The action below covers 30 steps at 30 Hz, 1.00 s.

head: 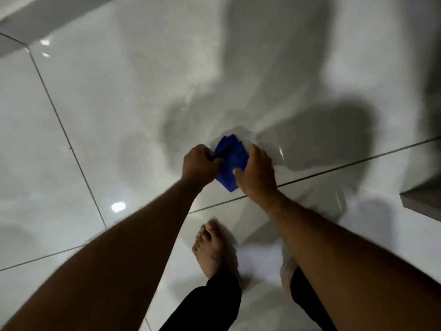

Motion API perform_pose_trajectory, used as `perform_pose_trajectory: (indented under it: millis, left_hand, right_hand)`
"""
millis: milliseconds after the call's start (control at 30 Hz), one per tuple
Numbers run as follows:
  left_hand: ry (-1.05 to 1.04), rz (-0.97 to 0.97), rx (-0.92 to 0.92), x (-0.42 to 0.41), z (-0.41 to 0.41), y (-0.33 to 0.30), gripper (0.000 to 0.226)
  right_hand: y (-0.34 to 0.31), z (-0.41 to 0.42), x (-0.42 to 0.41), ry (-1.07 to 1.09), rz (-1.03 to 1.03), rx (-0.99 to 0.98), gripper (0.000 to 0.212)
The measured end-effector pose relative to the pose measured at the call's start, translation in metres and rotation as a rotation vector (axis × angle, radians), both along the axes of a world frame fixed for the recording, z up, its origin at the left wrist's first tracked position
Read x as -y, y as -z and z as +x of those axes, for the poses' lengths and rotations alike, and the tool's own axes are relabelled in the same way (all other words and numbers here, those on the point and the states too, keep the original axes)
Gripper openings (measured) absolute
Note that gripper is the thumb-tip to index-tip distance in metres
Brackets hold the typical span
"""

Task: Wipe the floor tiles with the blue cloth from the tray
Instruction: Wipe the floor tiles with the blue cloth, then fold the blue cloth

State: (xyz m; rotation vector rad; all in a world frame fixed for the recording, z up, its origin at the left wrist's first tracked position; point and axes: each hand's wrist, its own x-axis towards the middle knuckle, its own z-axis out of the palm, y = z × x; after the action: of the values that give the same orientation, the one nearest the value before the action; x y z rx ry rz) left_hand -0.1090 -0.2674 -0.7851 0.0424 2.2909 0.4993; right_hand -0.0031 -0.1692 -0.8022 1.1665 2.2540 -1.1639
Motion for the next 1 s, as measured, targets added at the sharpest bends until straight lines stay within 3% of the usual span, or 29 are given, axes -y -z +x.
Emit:
perform_pose_trajectory:
  millis: [100,200,267,367,467,567,667,733,867,1000]
  left_hand:
    - [0.077,0.122,0.079,-0.016,-0.008,-0.066,0.014]
    - [0.069,0.283,0.158,-0.025,-0.021,-0.168,0.016]
    - [0.035,0.393,0.247,-0.029,-0.028,-0.246,0.017]
    - [-0.033,0.531,0.343,-0.025,-0.039,-0.387,0.011]
    - [-0.064,0.641,0.395,-0.022,-0.046,-0.515,0.009]
    - [-0.121,0.673,0.308,-0.012,-0.047,-0.627,0.009]
    - [-0.164,0.647,0.110,-0.001,-0.036,-0.707,0.012]
    - [-0.098,0.598,-0.055,0.000,-0.029,-0.746,0.014]
    - [0.064,0.634,-0.312,-0.010,-0.027,-0.787,0.021]
    - [0.197,0.670,-0.310,-0.023,-0.012,-0.801,0.016]
  right_hand:
    - [-0.046,-0.009,-0.018,0.446,-0.350,0.020,0.057]
    - [-0.127,-0.013,-0.035,0.748,-0.650,-0.005,0.076]
    - [-0.195,-0.012,-0.041,0.815,-0.908,-0.084,0.069]
    - [-0.324,-0.012,-0.037,0.828,-1.364,-0.383,0.042]
    - [-0.453,-0.024,-0.040,0.844,-1.455,-0.531,0.048]
    - [-0.573,-0.031,-0.049,0.813,-1.318,-0.575,0.051]
    - [-0.676,-0.019,-0.055,0.727,-0.934,-0.552,0.052]
    - [-0.736,-0.012,-0.058,0.624,-0.677,-0.519,0.040]
    - [-0.808,-0.006,-0.062,0.458,-0.212,-0.532,0.021]
    - [-0.830,0.019,-0.060,0.405,0.028,-0.483,0.017]
